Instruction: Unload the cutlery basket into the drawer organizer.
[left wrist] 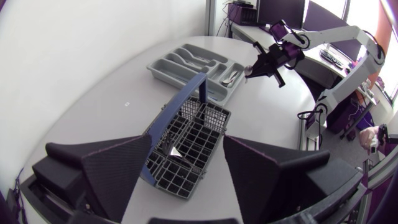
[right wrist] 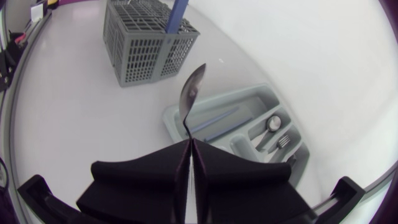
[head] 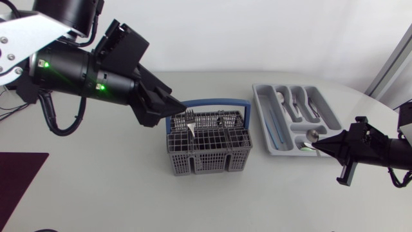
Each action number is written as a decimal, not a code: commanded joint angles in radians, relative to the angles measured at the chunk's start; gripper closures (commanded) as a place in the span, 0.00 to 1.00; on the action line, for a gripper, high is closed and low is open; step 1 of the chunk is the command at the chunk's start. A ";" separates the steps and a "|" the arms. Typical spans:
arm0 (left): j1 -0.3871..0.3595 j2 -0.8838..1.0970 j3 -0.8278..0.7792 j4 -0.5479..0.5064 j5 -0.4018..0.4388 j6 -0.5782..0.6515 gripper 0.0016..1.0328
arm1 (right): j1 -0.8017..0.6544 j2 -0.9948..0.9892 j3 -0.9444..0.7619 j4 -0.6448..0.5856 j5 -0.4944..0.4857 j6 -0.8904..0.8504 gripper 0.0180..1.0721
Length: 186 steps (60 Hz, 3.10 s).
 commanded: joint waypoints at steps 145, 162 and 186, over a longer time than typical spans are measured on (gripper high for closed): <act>-0.064 0.078 -0.119 0.028 -0.056 0.269 0.10 | 0.316 -0.319 -0.202 0.081 0.154 0.322 0.07; -0.110 0.113 -0.099 0.070 -0.171 0.316 0.10 | 0.339 -0.330 -0.231 0.086 0.135 0.317 0.07; -0.121 0.163 -0.063 0.117 -0.266 0.356 0.12 | 0.359 -0.363 -0.242 0.086 0.135 0.324 0.07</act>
